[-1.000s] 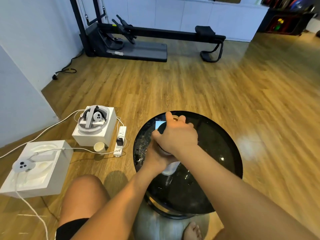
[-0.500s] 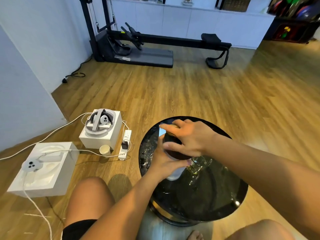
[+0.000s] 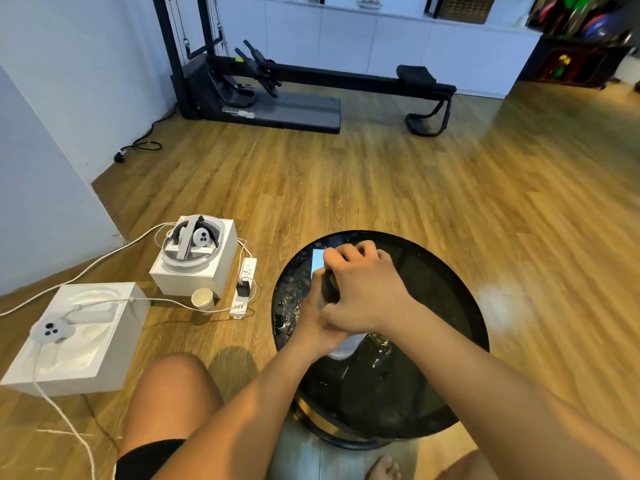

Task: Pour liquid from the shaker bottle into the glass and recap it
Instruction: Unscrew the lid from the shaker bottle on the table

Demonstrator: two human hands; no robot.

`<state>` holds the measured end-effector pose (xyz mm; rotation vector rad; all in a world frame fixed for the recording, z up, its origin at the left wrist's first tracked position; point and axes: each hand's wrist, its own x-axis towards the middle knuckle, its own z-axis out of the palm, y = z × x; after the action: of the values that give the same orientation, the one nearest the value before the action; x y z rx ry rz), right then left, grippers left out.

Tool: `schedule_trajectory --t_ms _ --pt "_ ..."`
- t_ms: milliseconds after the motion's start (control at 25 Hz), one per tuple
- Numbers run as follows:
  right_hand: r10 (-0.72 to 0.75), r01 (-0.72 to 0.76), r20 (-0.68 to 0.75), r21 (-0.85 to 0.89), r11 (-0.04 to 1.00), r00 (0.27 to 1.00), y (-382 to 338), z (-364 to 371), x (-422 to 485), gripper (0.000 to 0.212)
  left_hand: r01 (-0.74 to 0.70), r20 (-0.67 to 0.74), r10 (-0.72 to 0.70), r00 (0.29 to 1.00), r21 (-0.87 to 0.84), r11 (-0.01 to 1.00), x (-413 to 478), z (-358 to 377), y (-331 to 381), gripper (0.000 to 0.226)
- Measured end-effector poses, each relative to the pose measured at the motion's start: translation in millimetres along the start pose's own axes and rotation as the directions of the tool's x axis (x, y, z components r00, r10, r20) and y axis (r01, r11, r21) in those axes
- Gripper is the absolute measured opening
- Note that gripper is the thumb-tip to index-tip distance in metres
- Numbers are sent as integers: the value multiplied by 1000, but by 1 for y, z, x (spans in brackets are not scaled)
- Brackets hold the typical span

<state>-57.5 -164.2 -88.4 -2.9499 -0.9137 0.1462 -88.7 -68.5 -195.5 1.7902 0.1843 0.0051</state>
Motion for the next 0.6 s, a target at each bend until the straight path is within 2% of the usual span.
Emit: schedule_trajectory --t_ms 80,160,240,280,320,360,440,480,560,600 --pt "-106 102 19 153 983 994 9 -10 -1 42 10 5 -10 1000 -49 999 -1 0 1 94" --pt "-89 75 69 185 980 994 12 -21 3 47 24 -5 -25 1000 -36 999 -1 0 2 97" --pt "123 -123 107 -9 992 987 8 -31 8 73 37 4 -37 999 -24 999 -3 -1 5 94" --pt "242 -225 116 -139 964 963 4 -36 11 82 47 12 -47 999 -17 999 -3 -2 5 98" --pt "306 -267 145 -235 935 941 0 -40 13 84 52 23 -51 998 -8 999 -3 -3 6 104" --pt "304 -250 193 -260 933 933 -3 -43 15 80 49 31 -49 998 -2 999 -3 -3 6 108" --pt "167 -134 336 -119 984 927 -4 -51 18 73 54 33 -55 998 12 998 -3 -3 7 106" --pt "72 -67 408 -28 997 910 -1 -56 20 79 47 21 -48 999 19 999 -3 -4 8 103" --pt "-59 10 444 112 994 894 5 -63 20 92 25 7 -25 1000 12 1000 -4 -4 10 96" --pt "-61 14 410 116 993 910 6 -61 21 94 21 13 -21 1000 4 1000 -4 -3 10 91"
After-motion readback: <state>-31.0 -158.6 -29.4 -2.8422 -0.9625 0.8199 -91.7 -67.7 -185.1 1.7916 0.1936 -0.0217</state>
